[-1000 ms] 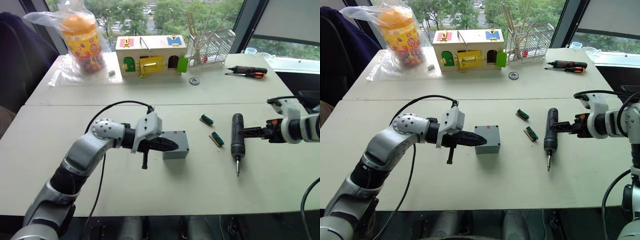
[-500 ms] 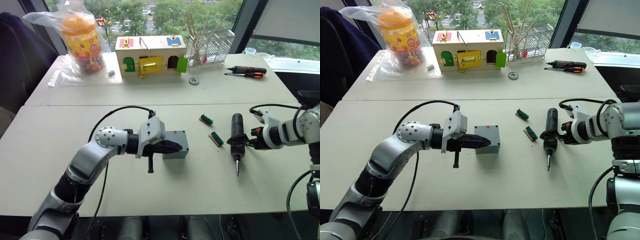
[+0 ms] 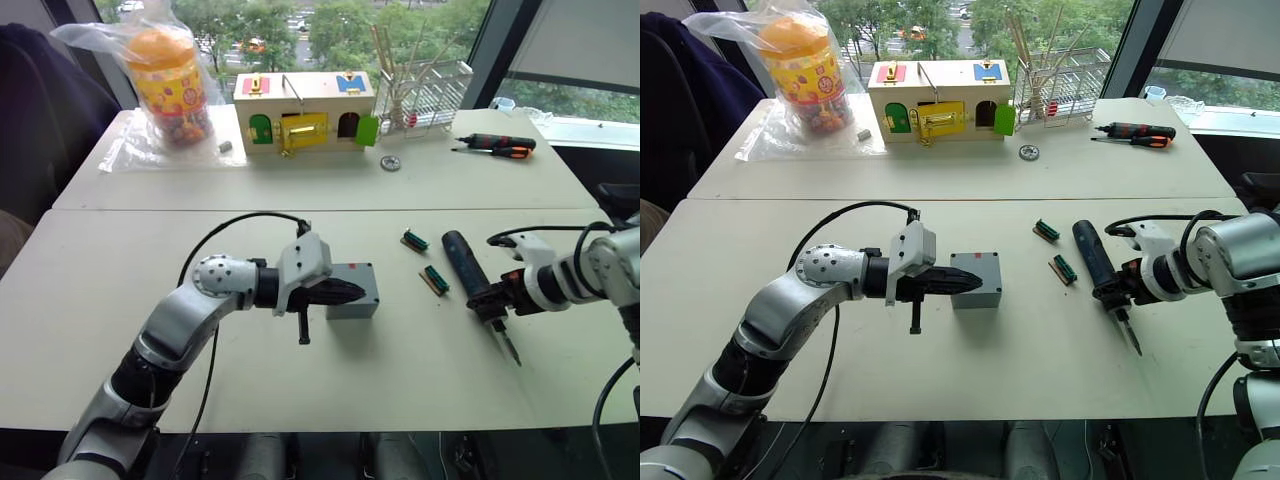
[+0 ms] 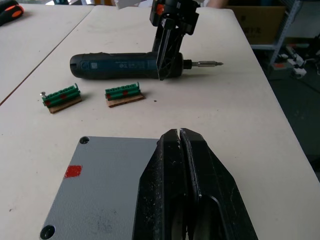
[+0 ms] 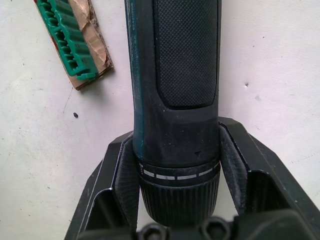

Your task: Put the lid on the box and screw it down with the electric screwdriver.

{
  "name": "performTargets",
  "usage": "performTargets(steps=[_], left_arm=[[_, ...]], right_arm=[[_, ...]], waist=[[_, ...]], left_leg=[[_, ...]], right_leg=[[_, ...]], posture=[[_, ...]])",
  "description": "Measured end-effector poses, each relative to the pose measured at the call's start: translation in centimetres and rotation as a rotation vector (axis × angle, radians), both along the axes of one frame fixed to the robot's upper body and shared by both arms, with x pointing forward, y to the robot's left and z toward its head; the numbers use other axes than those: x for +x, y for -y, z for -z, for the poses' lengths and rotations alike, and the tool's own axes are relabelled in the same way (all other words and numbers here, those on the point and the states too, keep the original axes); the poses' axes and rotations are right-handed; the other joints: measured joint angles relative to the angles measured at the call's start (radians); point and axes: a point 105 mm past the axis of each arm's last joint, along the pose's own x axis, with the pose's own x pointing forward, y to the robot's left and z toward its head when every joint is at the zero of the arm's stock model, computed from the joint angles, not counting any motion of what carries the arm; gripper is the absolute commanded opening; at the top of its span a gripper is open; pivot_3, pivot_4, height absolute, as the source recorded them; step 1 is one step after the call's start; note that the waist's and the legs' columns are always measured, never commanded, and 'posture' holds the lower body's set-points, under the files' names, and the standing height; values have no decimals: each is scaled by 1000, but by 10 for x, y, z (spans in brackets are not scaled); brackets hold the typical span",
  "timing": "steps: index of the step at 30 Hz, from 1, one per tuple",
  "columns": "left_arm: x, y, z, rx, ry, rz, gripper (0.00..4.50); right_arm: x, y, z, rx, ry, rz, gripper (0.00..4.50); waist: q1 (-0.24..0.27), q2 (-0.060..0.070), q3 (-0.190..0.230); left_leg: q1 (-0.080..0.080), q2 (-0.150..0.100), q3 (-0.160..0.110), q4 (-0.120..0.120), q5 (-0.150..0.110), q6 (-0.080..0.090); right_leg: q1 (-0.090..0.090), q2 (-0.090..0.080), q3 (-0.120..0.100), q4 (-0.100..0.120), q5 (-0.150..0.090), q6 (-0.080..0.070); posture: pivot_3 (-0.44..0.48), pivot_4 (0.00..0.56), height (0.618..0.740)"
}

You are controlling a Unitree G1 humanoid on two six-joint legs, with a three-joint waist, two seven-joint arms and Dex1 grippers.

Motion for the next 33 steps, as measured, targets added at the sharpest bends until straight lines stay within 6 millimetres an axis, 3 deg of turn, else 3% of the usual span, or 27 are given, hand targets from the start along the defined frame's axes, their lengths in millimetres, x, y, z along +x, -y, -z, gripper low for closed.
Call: performTargets(steps=[5,7,12,15,17,19,21,29,33], left_arm=[[9,-8,6,13,-23,-27,0],[14,-16,8,16,-44,-50,0],[27,-35,2,-20,-82,-92,0],[35,-43,-4,-44,-114,-110,0],[35,-42,-10,-46,-109,-86,0],[34,-42,-12,-32,-106,-70,0],[36,-47,-10,-8,-124,-70,0],[37,-31,-6,52,-101,-18,0],[40,-22,8,101,-83,-18,0]], right_arm=[[17,0,-14,120,31,101,1845],[31,1,-42,166,120,127,1845],[52,-4,-145,325,472,151,1845],[58,-35,-193,526,758,60,1845],[57,-60,-207,635,938,-5,1845],[55,-76,-211,721,1112,-5,1845],[51,-93,-200,794,1199,0,1845],[23,-151,-160,819,1312,-204,1845],[16,-165,-126,775,1270,-264,1845]], waist=[[-5,3,2],[-6,10,6],[-2,12,6],[-5,12,6],[-7,12,6],[-4,12,6],[-1,12,6],[-12,13,7],[-13,12,7]], left_leg=[[0,0,2,1,0,0],[-4,0,3,-1,0,0],[-17,-1,5,-2,2,-3],[-17,-1,6,0,2,-3],[-15,-1,5,1,2,-3],[-16,-1,4,0,3,-4],[-16,-3,3,0,3,-5],[-15,-5,2,-1,4,-6],[-15,-6,2,-1,4,-6]], right_leg=[[-2,0,2,1,0,0],[-7,0,3,2,0,0],[-20,2,0,5,0,0],[-18,2,0,4,0,0],[-17,2,0,5,1,0],[-17,2,-1,6,1,0],[-17,2,-1,6,1,0],[-17,2,0,6,1,0],[-17,2,0,6,1,0]], posture=[[0,150,711],[0,150,711],[0,150,711],[0,150,711],[0,150,711],[0,150,711],[0,150,711],[0,150,711],[0,150,711]])
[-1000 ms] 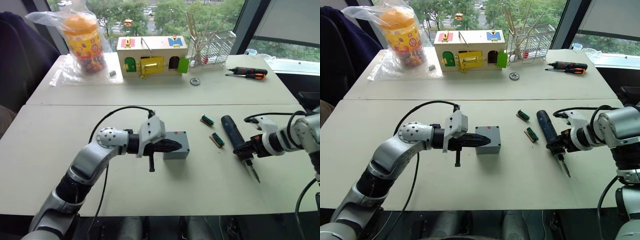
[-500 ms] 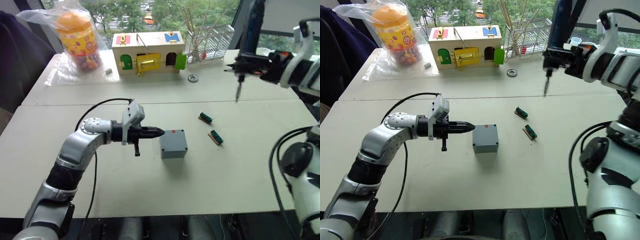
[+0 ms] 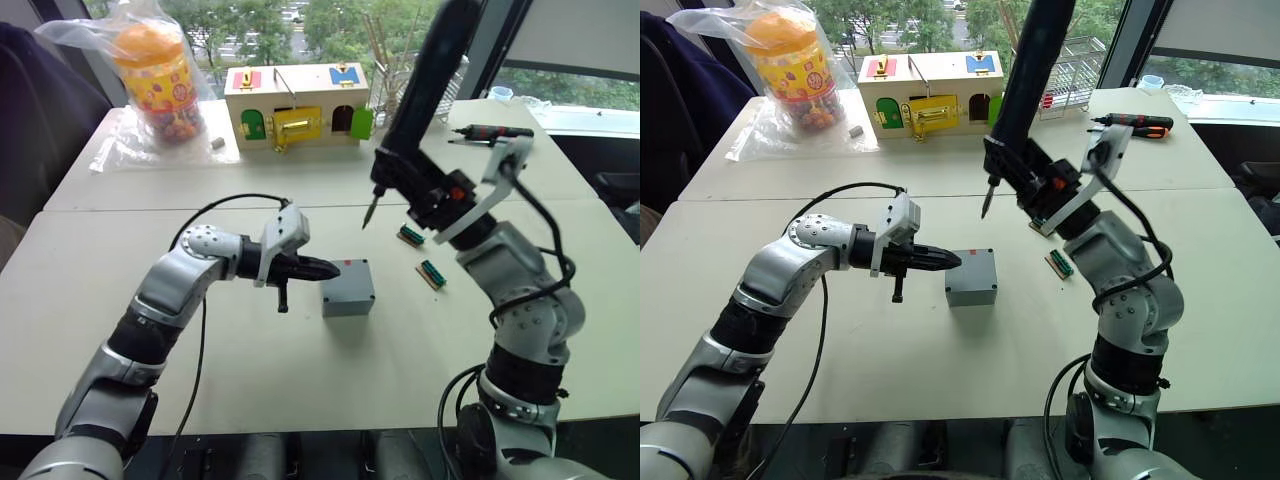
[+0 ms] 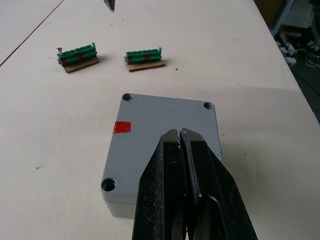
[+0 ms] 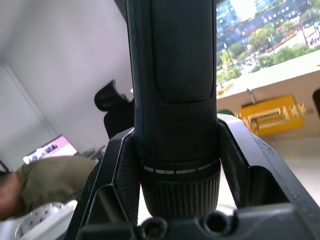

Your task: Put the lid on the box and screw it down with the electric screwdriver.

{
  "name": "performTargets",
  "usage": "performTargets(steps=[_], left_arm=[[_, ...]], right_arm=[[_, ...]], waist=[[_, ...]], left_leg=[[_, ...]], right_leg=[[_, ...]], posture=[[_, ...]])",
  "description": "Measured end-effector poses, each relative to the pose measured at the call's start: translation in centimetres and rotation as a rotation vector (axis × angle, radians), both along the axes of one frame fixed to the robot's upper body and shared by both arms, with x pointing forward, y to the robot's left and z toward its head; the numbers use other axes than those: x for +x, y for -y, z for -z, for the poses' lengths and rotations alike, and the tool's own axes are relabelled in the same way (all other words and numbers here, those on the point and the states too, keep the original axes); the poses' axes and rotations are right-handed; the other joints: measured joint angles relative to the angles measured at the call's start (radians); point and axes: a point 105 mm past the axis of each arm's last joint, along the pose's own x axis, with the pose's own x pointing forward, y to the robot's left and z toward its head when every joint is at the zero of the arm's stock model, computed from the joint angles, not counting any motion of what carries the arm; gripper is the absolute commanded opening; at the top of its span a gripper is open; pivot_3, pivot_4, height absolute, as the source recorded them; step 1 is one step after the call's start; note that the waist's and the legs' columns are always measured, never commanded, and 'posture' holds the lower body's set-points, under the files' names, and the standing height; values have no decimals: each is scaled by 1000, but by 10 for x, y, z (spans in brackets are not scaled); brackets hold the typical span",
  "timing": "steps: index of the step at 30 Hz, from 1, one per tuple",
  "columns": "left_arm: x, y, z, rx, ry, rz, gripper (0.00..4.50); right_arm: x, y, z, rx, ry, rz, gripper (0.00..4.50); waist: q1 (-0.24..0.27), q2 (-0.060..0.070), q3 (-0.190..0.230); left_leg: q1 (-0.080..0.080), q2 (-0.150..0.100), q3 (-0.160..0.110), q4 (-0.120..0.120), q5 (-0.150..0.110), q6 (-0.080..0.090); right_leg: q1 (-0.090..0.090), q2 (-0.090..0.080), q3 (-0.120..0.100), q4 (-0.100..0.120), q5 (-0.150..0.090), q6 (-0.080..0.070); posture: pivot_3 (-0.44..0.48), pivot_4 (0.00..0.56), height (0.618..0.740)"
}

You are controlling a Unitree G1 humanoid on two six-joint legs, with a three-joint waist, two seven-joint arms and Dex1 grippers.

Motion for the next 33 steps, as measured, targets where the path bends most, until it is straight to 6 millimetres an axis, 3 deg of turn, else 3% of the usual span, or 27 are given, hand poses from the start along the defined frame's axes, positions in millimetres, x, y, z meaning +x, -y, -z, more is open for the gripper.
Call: performTargets(steps=[2,10,20,33], left_arm=[[1,0,7,28,0,-5,0],[1,3,10,48,32,10,0],[0,2,11,48,26,17,0],[0,3,12,50,26,16,0]], right_arm=[[0,-1,14,-20,-19,12,1845],[7,-3,41,-93,-2,78,1845],[12,8,50,-92,-8,134,1845],[4,5,55,-159,55,118,1845]], waist=[[0,0,0],[2,0,0],[3,0,0],[7,-1,0]], left_leg=[[0,0,0,0,0,0],[0,0,0,0,0,0],[0,0,0,1,0,0],[2,0,-1,1,0,0]], right_leg=[[0,0,0,0,0,0],[0,0,0,0,0,0],[0,0,0,0,0,0],[3,0,0,0,0,0]], posture=[[0,150,711],[0,150,711],[0,150,711],[0,150,711]])
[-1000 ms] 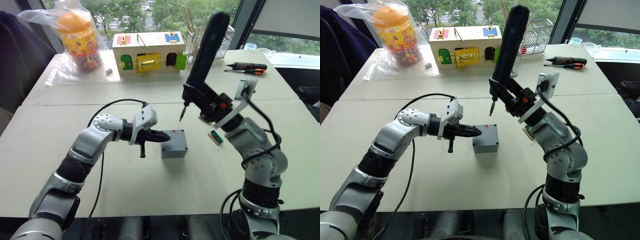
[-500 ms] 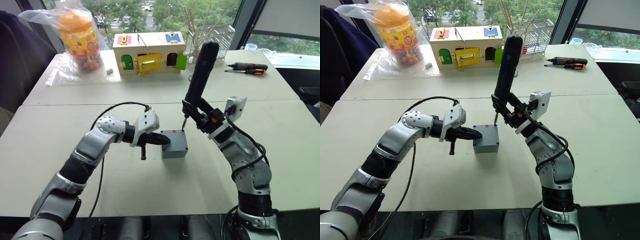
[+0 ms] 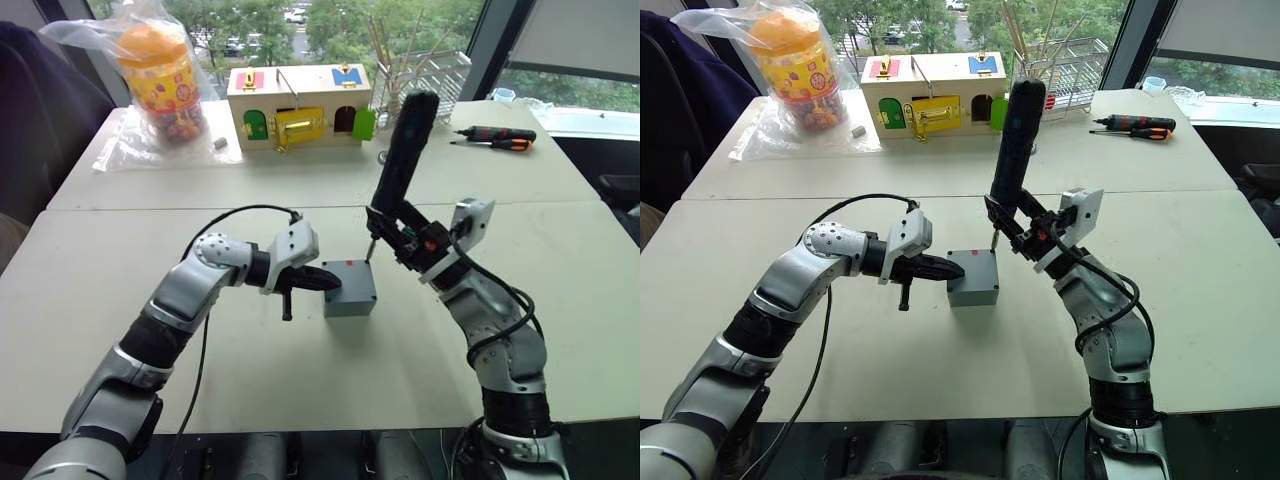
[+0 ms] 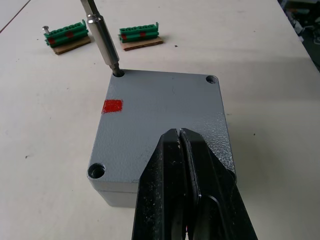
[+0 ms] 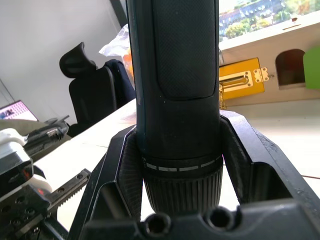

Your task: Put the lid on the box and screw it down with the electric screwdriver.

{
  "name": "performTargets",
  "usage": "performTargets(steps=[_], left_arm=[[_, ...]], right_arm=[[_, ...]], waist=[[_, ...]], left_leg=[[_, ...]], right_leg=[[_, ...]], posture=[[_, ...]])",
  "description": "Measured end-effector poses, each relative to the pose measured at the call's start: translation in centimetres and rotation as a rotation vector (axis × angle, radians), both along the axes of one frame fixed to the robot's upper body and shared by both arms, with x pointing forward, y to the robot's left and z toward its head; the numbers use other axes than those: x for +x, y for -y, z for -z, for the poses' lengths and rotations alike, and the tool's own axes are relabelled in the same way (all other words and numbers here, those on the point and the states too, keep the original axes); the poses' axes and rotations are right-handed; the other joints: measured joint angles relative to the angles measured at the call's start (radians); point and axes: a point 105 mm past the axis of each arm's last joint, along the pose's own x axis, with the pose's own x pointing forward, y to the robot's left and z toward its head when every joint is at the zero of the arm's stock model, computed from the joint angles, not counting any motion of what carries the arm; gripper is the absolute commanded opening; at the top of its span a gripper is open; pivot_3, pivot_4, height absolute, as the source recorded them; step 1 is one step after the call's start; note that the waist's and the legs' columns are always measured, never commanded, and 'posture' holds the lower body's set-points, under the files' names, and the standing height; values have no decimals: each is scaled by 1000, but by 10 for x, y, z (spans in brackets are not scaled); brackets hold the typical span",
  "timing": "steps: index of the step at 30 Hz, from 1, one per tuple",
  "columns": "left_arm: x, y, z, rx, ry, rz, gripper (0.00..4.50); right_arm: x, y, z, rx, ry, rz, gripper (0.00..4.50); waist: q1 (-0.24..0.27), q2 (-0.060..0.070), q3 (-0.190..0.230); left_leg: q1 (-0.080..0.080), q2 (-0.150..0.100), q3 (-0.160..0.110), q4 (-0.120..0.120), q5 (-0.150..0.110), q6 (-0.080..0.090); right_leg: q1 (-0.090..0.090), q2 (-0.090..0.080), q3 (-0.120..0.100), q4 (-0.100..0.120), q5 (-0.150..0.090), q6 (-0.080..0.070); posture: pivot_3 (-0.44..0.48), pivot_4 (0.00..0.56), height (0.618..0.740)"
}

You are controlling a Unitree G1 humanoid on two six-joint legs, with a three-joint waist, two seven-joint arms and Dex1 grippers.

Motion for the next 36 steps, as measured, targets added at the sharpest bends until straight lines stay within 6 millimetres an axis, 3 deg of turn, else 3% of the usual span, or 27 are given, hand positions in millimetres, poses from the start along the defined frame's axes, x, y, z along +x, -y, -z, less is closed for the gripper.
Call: performTargets(steps=[6,36], left_arm=[[-1,-1,5,2,-9,-10,0],[1,1,9,5,-6,-17,0]], right_arm=[[-4,2,10,13,17,8,1845],[-1,-4,19,-65,3,-20,1845]], waist=[[-1,-1,-1],[-3,-11,-13]], left_leg=[[16,1,-1,-3,-1,1],[16,2,-4,-3,-1,1]], right_leg=[[15,0,0,-3,0,0],[16,0,0,-3,-1,0]], posture=[[0,150,711],[0,150,711]])
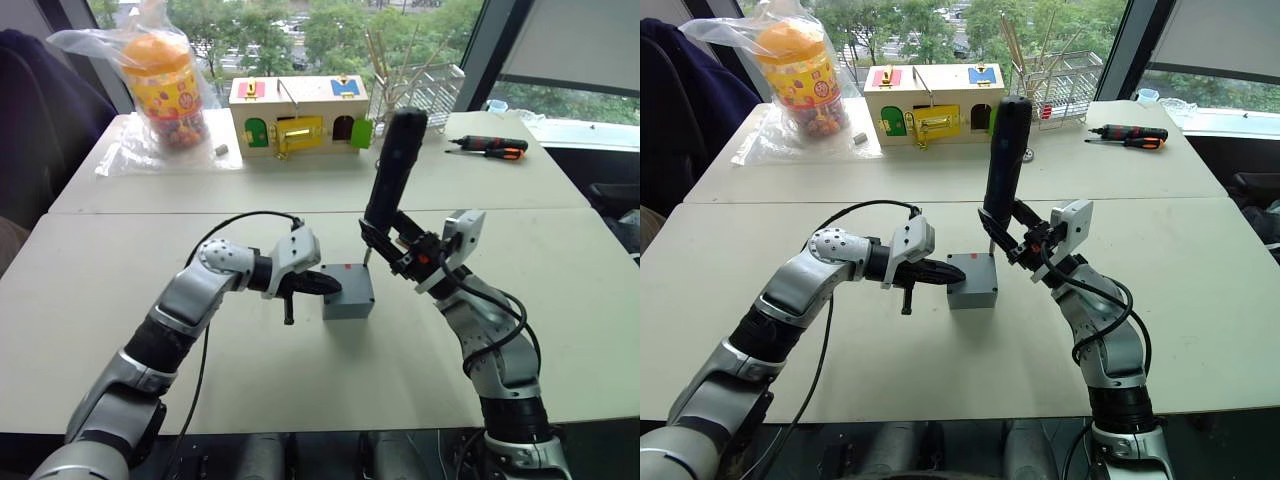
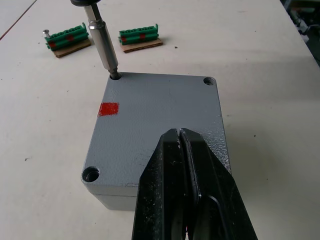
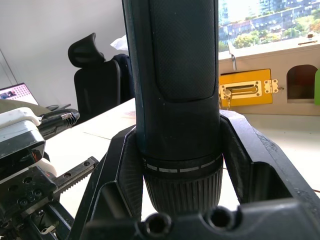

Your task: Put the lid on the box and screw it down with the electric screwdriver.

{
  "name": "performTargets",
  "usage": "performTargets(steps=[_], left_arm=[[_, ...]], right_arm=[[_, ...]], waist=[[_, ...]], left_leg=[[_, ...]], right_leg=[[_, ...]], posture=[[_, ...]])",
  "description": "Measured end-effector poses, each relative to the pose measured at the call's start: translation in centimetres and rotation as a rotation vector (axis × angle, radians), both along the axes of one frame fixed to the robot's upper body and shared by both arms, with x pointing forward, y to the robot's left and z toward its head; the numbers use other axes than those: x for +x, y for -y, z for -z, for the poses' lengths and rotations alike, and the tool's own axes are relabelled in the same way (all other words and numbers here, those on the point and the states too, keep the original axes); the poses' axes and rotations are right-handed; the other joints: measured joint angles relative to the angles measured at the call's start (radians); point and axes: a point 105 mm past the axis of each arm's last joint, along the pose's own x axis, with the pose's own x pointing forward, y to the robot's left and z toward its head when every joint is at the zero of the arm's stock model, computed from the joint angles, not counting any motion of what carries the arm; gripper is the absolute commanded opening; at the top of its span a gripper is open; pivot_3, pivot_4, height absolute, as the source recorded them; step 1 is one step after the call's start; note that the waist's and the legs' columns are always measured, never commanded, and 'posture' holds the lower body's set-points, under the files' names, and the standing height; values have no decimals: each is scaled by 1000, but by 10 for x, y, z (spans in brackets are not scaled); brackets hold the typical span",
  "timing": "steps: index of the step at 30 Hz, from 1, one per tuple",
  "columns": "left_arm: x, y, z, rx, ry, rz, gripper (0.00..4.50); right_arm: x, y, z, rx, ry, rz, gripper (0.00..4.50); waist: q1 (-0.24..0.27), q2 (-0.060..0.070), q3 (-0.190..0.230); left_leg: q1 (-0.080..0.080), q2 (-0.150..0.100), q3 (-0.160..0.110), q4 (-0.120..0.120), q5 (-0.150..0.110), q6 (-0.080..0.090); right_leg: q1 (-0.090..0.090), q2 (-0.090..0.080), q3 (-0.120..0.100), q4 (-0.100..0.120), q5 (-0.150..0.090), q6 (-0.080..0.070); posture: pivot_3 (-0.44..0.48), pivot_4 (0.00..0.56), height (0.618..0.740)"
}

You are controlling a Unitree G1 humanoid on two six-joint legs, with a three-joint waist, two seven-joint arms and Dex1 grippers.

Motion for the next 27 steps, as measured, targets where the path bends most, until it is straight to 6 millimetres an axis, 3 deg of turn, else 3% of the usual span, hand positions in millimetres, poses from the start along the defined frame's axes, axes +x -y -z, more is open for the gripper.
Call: performTargets(steps=[27], left_arm=[[-1,-1,5,8,-7,-8,0]], right_arm=[[2,2,8,-1,-25,34,1845]], waist=[[2,-4,-15]], left_leg=[[4,4,0,0,-1,2]], right_leg=[[4,0,0,-1,0,0]], posture=[[0,150,711]])
